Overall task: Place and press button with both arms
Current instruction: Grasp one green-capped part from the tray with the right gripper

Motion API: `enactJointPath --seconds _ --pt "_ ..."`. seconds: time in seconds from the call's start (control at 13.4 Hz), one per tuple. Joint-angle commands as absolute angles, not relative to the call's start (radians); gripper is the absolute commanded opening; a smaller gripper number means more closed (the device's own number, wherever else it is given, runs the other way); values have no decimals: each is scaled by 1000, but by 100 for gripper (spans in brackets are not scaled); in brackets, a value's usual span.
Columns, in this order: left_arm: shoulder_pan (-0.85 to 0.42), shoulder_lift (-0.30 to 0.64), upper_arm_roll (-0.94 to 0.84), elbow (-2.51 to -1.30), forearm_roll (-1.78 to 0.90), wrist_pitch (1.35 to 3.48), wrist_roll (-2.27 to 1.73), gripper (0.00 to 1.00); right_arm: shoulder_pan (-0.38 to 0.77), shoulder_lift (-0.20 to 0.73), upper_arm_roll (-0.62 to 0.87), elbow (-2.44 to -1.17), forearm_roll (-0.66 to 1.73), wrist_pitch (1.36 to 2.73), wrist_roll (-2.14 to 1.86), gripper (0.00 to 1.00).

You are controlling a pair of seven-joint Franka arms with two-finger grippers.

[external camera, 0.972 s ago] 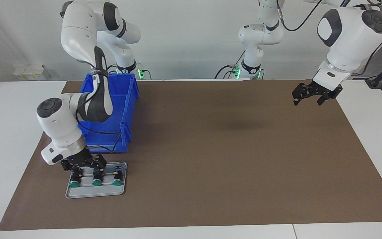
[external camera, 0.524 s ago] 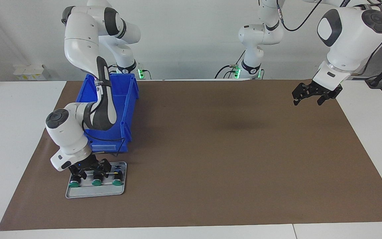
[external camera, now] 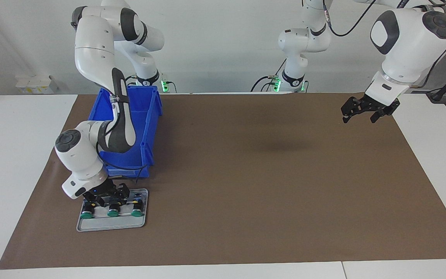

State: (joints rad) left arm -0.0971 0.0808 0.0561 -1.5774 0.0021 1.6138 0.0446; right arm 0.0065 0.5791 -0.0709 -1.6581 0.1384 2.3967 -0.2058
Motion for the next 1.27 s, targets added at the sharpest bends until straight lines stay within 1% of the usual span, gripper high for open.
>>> enactJointPath --seconds 0.0,0.37,0.45,0.6,0.75,0.82,0.97,1.2 --pt "-89 49 49 -1617 17 1635 35 100 8 549 -74 -1691 175 2418 -245 0" --pt "-89 49 49 -1617 17 1635 35 100 21 549 -78 -1614 154 2376 -155 0" --pt "-89 49 49 -1617 17 1635 35 100 23 548 -81 -1586 144 2353 -109 0" --pt "-89 49 49 -1617 17 1634 35 100 25 543 -83 -1492 109 2262 -7 0" --pt "-89 49 49 -1617 17 1634 35 100 49 542 -86 -1393 88 2125 203 0" --pt "-89 49 49 -1617 17 1635 37 100 70 537 -89 -1361 72 2081 344 0" --pt "-89 49 49 -1617 17 1635 35 100 112 522 -86 -1330 23 2022 629 0" --pt "-89 49 49 -1617 17 1635 35 100 198 489 -81 -1330 25 2002 957 0"
